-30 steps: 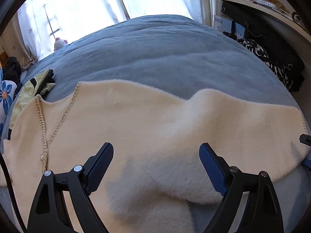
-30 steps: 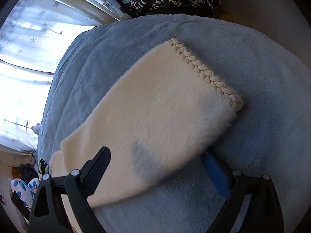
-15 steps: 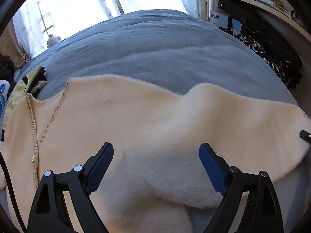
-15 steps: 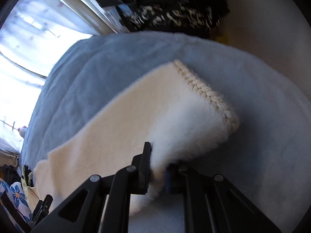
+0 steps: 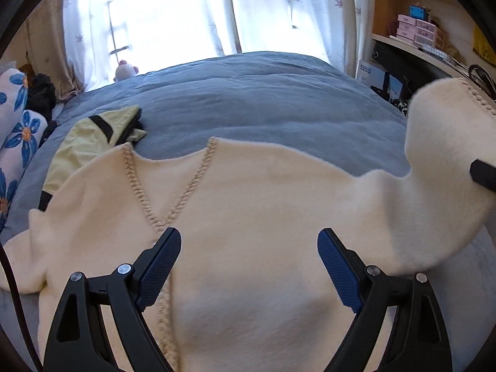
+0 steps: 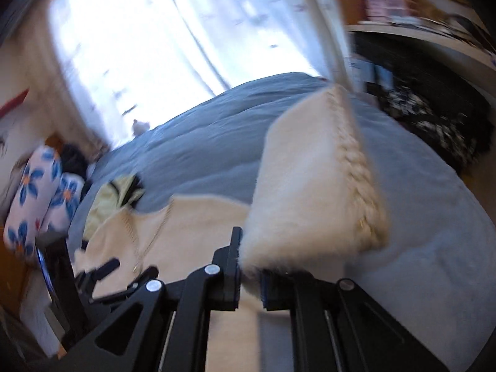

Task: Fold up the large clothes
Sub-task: 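Lift the sleeve with the right tool and fold it across the cardigan front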

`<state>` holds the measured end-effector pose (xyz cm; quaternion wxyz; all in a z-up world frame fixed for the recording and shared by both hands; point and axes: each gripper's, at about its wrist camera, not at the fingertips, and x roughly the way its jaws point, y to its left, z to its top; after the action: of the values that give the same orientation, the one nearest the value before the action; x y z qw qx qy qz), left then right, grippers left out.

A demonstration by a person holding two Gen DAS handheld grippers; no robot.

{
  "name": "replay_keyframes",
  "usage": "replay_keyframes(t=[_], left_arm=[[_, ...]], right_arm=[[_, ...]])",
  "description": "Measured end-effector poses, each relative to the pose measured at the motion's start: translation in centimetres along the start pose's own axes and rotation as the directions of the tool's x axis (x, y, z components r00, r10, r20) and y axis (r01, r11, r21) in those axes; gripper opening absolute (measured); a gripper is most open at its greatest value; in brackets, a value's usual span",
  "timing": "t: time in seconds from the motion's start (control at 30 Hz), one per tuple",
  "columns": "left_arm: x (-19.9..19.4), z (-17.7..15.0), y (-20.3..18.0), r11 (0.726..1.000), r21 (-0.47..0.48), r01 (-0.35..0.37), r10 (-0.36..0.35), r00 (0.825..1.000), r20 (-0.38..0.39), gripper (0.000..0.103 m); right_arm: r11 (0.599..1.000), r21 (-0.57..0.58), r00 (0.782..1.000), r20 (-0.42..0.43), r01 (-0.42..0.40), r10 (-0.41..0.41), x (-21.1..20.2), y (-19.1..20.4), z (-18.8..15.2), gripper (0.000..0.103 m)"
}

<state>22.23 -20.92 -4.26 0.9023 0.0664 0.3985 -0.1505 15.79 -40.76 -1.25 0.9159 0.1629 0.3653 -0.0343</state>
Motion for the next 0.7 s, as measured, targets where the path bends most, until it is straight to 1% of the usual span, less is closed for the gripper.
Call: replay_keyframes(t=[0.07, 0.17, 0.23, 0.3, 0.33, 0.4, 0.43, 0.47, 0.5, 0.53, 0.57, 0.6, 0.7], left_arm=[[-0.8, -0.8, 3.0, 0.999, -0.037, -0.021, 0.021, 1.000, -0.008, 0.089], [-1.4, -2.2, 6.4, 0.996, -0.075, -0.042, 0.040, 0.999, -0.025, 0.089], [-1.7, -3.2, 8.0, 0.995, -0.091, -0.042, 0.038, 0.999, -0.037, 0.089], [-2.1, -3.9, 9.1, 0.994, -0.102, -0.050, 0.046, 0.998, -0.041, 0.089], [-2.3, -4.1, 9.7, 0.993, -0.108, -0.050, 0.046, 0.998, -0.039, 0.089], [-2.7, -4.3, 10.5, 0.992, -0.121, -0.044, 0.040, 0.999, -0.035, 0.089], [-3.0, -4.5, 10.6, 0.991, -0.125, -0.040, 0.036, 0.999, -0.031, 0.089], [-3.2, -4.6, 10.9, 0.991, -0.127, -0.037, 0.034, 0.999, -0.025, 0.089], [-3.5, -4.7, 11.0, 0.991, -0.126, -0.043, 0.041, 0.999, -0.019, 0.089], [-3.7, -4.7, 11.0, 0.992, -0.122, -0.042, 0.041, 0.999, -0.011, 0.089], [-3.9, -4.7, 10.9, 0.993, -0.114, -0.042, 0.041, 0.999, -0.004, 0.089], [-3.9, -4.6, 10.6, 0.993, -0.108, -0.042, 0.042, 0.999, -0.003, 0.089], [-3.9, -4.6, 10.2, 0.995, -0.098, -0.031, 0.030, 0.999, -0.009, 0.089]], right_arm=[[0.998, -0.056, 0.999, -0.048, -0.014, 0.012, 2.1, 2.7, -1.4, 0.009], [0.993, -0.110, 0.990, -0.143, -0.032, 0.016, 5.7, 6.0, -5.0, 0.009], [0.988, -0.154, 0.977, -0.213, -0.019, -0.014, 7.9, 7.7, -7.9, 0.013], [0.979, -0.201, 0.962, -0.264, 0.021, -0.075, 9.7, 8.7, -10.5, 0.015], [0.973, -0.225, 0.957, -0.272, 0.044, -0.107, 10.1, 9.1, -11.6, 0.017], [0.958, -0.274, 0.950, -0.265, 0.088, -0.163, 10.5, 9.6, -12.9, 0.019], [0.954, -0.285, 0.950, -0.263, 0.090, -0.168, 10.4, 9.8, -13.3, 0.025], [0.953, -0.289, 0.951, -0.263, 0.085, -0.164, 10.2, 9.9, -13.5, 0.029], [0.953, -0.293, 0.951, -0.263, 0.079, -0.160, 10.0, 10.0, -13.6, 0.037], [0.950, -0.301, 0.950, -0.266, 0.077, -0.161, 9.7, 10.2, -13.8, 0.041], [0.947, -0.311, 0.949, -0.268, 0.079, -0.167, 9.5, 10.5, -13.6, 0.048], [0.942, -0.325, 0.948, -0.265, 0.086, -0.178, 9.3, 10.7, -13.6, 0.050], [0.932, -0.351, 0.947, -0.260, 0.087, -0.187, 8.8, 11.7, -13.7, 0.051]])
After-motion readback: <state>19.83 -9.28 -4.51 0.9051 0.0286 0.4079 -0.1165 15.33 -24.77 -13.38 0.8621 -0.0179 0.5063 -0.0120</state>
